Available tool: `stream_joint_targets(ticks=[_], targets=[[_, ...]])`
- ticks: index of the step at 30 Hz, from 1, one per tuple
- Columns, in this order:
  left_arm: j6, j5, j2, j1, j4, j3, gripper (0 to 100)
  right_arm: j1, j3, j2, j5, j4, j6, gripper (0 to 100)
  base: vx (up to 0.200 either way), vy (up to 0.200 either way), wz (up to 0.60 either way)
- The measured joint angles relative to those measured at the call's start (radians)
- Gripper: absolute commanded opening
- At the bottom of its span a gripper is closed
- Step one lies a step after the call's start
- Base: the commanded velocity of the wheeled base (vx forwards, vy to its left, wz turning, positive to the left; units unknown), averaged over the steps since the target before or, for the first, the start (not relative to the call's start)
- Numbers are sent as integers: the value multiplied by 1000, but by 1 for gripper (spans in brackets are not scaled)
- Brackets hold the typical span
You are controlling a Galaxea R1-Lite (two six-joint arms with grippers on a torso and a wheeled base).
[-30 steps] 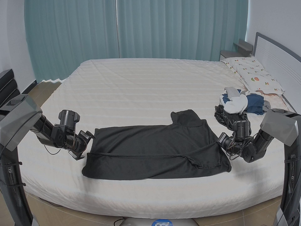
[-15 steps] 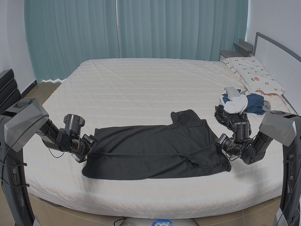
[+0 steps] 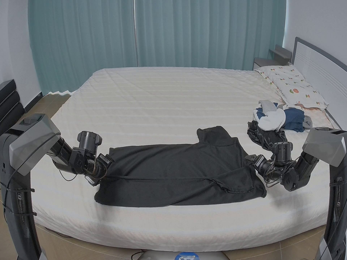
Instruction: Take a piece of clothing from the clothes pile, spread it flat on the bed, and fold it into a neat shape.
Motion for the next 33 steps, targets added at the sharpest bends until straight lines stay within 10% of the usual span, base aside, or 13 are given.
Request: stream_joint_targets(ticks=[2,3,33], targets=[[1,20,7,-2,0,-6,100,-3,4,-3,1,-1,1,100,0,0,0],[1,26,11,-3,0,-9,0,-4,6,-4,1,-1,3,100,0,0,0],[-46,46,24,25,16,-6,0,-9,105,-26,15,-111,38,100,0,0,0]])
